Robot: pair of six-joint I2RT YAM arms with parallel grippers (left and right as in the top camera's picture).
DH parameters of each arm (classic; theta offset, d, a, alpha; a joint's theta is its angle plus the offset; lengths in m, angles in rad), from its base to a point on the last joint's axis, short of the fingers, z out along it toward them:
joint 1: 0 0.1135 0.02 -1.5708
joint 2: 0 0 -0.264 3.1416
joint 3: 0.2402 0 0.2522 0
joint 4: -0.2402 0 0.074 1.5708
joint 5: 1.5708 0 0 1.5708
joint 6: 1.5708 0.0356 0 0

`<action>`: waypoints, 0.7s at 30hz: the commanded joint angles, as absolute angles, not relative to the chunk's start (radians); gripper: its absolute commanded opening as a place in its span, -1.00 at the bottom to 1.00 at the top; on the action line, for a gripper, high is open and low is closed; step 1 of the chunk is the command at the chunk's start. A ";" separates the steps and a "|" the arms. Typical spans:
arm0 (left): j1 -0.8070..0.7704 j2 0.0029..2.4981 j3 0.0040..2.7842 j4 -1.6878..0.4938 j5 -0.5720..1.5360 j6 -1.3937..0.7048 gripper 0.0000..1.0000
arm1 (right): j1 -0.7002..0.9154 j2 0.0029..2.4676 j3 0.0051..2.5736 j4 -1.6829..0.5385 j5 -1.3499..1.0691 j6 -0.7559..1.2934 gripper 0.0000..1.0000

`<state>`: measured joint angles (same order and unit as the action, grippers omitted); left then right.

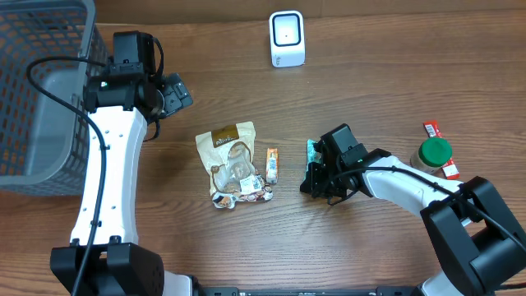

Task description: Scan the item barcode

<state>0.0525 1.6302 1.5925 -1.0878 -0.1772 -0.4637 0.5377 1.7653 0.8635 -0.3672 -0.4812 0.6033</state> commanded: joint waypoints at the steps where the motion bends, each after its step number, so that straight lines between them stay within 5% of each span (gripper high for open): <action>1: 0.052 1.615 1.600 -1.088 -0.191 -0.460 0.99 | 0.537 1.762 0.856 -0.366 -0.458 0.625 -0.93; 8: 0.052 1.615 1.600 -1.088 -0.191 -0.460 1.00 | 0.534 1.682 0.920 -0.392 -0.585 0.512 -0.76; 21: 0.052 1.615 1.600 -1.088 -0.191 -0.460 1.00 | 0.401 1.555 0.968 -0.588 -0.340 0.381 -0.32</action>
<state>0.0525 1.6302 1.5925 -1.0878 -0.1772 -0.4633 0.4446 1.5608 0.9611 -0.5632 -0.4335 0.4267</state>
